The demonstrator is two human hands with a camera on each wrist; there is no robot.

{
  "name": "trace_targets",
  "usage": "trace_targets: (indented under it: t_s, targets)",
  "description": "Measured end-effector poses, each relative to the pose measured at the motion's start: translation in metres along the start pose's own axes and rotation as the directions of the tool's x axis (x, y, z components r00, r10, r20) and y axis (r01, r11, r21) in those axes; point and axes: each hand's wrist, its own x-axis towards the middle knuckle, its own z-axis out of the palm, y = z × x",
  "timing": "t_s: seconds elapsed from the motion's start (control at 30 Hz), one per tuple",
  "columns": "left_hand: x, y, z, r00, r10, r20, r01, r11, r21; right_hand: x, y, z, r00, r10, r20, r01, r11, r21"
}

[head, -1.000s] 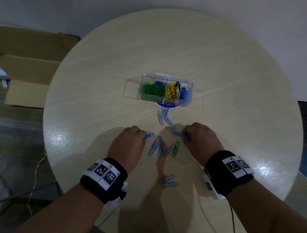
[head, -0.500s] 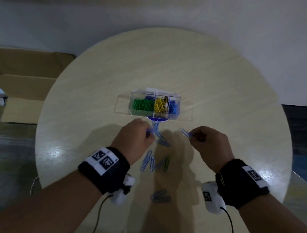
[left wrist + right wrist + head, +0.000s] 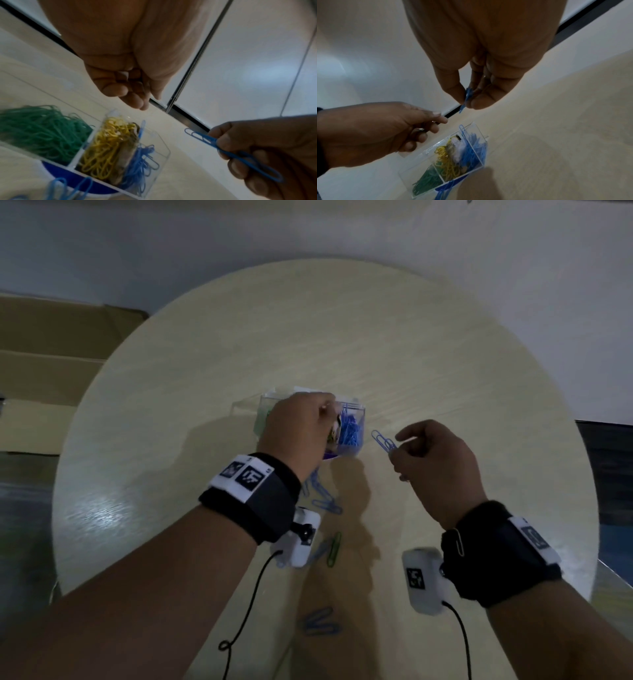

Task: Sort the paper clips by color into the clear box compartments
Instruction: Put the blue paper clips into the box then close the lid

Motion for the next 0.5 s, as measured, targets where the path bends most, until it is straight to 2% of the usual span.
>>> trace_targets:
  t_s: [0.13,0.23,0.3,0.37,0.43,0.5]
  targets:
    - [-0.02,-0.021,-0.022,0.991,-0.011,-0.132,0.003,0.998,-0.064,0.021,-0.013,0.019,1.0,-0.002,-0.03,0.002,1.0,-0.003]
    - [-0.04,-0.04,-0.027,0.989,-0.043,-0.14,0.037,0.998,-0.048,0.031,-0.021,0.035,1.0,-0.021,-0.004,0.02,0.998,-0.054]
    - [-0.053,-0.053,-0.024,0.994,-0.054,-0.097,0.052,0.998,-0.025,0.033,-0.023,0.041,1.0,-0.014,0.021,0.016,0.997,-0.074]
    - [-0.064,-0.066,-0.019,0.999,-0.035,-0.001,0.035,0.999,0.034,0.031,-0.02,0.04,0.999,-0.031,-0.024,0.028,0.995,-0.094]
    - [-0.068,-0.075,-0.012,0.993,0.037,0.116,-0.051,0.991,0.123,0.021,-0.014,0.036,0.992,-0.081,-0.095,0.07,0.991,-0.118]
    - [-0.067,-0.08,-0.006,0.96,0.158,0.231,-0.209,0.954,0.217,0.004,-0.005,0.035,0.989,-0.125,-0.081,0.105,0.971,-0.217]
